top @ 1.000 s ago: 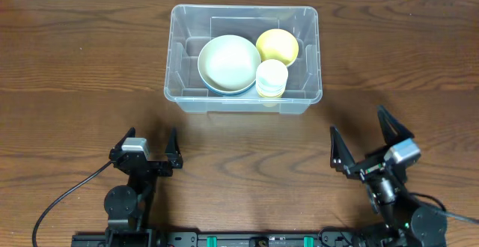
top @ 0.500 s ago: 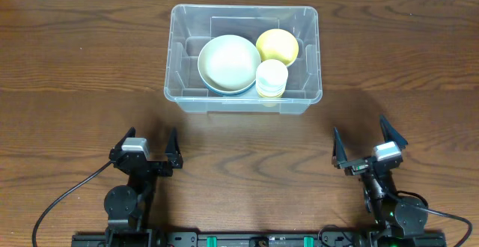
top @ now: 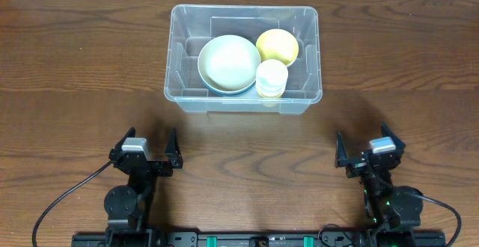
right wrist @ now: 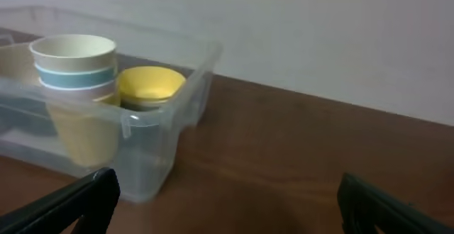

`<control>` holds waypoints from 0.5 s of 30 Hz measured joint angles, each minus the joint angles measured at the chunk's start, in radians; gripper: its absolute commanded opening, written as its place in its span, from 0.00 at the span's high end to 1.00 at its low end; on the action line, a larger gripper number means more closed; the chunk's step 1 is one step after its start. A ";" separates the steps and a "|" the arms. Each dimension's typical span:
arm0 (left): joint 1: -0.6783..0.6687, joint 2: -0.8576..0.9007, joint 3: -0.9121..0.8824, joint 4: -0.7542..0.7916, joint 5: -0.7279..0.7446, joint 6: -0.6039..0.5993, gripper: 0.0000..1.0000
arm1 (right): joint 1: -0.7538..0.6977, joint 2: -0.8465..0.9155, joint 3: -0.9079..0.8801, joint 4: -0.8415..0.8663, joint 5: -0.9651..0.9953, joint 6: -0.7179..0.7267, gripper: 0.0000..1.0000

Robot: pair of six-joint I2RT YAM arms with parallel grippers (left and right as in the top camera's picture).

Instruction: Pack container

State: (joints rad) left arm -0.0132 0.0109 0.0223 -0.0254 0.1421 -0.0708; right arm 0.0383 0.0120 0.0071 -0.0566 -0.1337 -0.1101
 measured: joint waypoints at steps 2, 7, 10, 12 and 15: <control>0.000 0.000 0.000 0.000 0.000 0.000 0.02 | 0.000 0.000 0.000 -0.001 0.003 -0.001 0.01; 0.000 0.000 0.000 0.000 0.000 0.000 0.02 | 0.000 0.000 0.000 -0.002 0.011 -0.003 0.01; 0.000 0.000 0.000 0.000 0.000 0.000 0.02 | 0.000 0.000 0.000 -0.002 0.014 -0.003 0.01; 0.000 0.000 0.000 0.000 0.000 0.000 0.02 | 0.000 0.000 0.000 -0.002 0.014 -0.004 0.01; 0.000 0.000 0.000 0.000 0.000 0.000 0.02 | 0.000 0.000 0.000 -0.002 0.014 -0.003 0.01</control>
State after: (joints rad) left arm -0.0132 0.0109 0.0223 -0.0254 0.1421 -0.0708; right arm 0.0383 0.0120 0.0074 -0.0586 -0.1192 -0.1135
